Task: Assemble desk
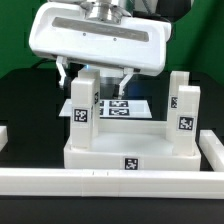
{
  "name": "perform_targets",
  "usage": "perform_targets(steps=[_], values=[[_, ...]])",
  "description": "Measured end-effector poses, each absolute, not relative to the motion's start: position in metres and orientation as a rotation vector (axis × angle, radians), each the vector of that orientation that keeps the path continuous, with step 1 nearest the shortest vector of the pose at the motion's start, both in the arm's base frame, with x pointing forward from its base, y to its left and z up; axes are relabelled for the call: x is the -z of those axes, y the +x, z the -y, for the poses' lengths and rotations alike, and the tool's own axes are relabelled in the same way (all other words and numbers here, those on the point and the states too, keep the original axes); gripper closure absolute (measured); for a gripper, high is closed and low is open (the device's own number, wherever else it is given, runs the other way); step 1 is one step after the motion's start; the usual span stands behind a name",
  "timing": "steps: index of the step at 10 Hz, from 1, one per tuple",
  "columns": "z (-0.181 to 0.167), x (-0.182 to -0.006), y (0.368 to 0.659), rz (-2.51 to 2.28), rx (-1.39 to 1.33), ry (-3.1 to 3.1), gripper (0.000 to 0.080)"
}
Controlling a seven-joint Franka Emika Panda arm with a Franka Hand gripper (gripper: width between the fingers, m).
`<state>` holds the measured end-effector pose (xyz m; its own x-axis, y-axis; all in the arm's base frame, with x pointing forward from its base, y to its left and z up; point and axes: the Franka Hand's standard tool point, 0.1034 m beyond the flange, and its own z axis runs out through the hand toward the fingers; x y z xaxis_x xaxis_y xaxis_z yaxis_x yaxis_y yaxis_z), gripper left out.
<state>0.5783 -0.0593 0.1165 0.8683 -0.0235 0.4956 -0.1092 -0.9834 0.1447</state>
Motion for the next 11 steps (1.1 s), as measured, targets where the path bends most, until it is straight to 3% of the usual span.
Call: perform_targets(steps=[5,8,11], values=[[0.064,-0.151,0.582,0.138,-0.729,2.932,0.0151],[0.061,-0.142,0.577,0.131,-0.623,2.98,0.0151],[0.076,-0.138,0.572,0.138,-0.261,3.099,0.0151]])
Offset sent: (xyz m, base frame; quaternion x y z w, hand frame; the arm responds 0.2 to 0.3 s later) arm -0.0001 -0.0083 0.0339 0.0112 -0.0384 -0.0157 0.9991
